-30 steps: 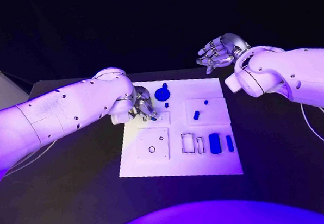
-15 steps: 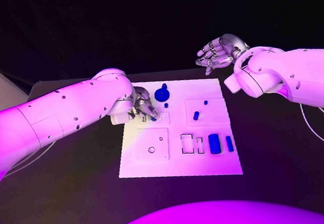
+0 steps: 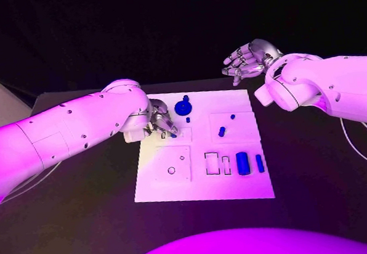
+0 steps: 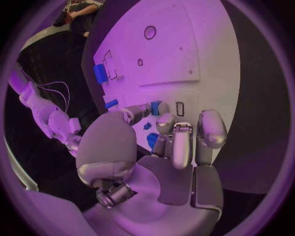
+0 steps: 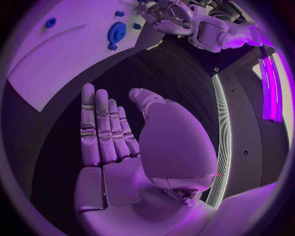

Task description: Assemble the parts on the task board

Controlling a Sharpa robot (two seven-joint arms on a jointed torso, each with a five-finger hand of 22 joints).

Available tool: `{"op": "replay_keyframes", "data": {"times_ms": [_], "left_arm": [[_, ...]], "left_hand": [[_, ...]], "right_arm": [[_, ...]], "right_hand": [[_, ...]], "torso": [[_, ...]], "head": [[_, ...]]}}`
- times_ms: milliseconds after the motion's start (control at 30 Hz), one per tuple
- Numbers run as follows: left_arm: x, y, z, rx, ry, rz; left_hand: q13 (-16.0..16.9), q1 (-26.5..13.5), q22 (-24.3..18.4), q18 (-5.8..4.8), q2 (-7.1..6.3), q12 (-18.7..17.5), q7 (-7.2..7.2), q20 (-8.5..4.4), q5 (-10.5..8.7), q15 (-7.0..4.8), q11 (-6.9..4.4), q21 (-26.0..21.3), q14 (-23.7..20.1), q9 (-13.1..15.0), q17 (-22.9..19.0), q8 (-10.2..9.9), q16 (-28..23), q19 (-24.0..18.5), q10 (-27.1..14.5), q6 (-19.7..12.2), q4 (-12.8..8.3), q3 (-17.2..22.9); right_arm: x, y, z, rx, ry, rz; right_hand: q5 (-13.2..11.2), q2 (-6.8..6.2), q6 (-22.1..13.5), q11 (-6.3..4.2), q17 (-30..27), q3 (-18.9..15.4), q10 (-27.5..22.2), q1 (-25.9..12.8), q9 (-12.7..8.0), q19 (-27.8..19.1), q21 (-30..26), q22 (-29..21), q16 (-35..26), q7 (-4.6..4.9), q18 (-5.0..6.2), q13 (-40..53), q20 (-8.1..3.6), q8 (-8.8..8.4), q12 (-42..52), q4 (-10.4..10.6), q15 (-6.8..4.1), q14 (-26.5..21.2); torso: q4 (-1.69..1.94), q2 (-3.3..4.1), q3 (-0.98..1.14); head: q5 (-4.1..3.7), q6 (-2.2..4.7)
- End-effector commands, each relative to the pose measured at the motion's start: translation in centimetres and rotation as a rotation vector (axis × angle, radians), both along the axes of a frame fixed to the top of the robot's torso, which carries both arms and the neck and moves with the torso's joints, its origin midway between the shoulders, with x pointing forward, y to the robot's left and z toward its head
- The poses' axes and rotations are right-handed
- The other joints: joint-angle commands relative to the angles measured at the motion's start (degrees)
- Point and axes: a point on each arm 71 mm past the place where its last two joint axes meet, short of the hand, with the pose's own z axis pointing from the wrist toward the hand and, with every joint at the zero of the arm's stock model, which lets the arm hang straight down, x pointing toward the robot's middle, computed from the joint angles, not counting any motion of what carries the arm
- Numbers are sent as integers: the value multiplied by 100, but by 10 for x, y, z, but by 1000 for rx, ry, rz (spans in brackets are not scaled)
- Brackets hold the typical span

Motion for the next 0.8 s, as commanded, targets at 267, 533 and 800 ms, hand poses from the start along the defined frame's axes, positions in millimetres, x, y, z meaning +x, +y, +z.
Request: {"op": "replay_keyframes", "data": {"times_ms": [267, 533, 800], "left_arm": [[0, 4, -1, -8, -35, 18], [-2, 6, 0, -20, -41, 25], [-3, 9, 1, -34, -47, 38]], "left_hand": [[6, -162, -13, -40, 12, 21, 62, -20, -29, -31, 12, -21, 335, 34, 896, -69, -15, 10, -49, 33, 358, -402], [23, -204, -7, -41, -35, 31, 67, -15, -38, -28, 19, -21, 341, 65, 910, -88, -10, 17, -41, 54, 591, -699], [31, -245, -8, -41, -61, 34, 72, -13, -51, -24, 23, -24, 341, 84, 909, -112, -12, 18, -39, 67, 679, -965]], "right_arm": [[-1, 1, -2, -5, 5, 19], [-2, 0, -3, -6, 7, 18], [-2, -1, -4, -6, 9, 18]], "right_hand": [[-20, 1, -40, 32, -8, 3, -5, -47, -8, -36, -40, -11, -13, 192, 54, -7, 25, 6, -12, 33, 4, -35], [-20, 1, -45, 35, -13, 1, -9, -47, -9, -38, -47, -20, -18, 195, 54, -10, 27, 5, -11, 34, 8, -40], [-20, 1, -45, 35, -13, 1, -9, -47, -9, -38, -47, -20, -18, 195, 54, -10, 27, 5, -11, 34, 8, -40]], "torso": [[0, 2, -5], [4, 1, -2], [-2, 1, 3]], "head": [[-1, 5], [1, 17], [5, 27]]}}
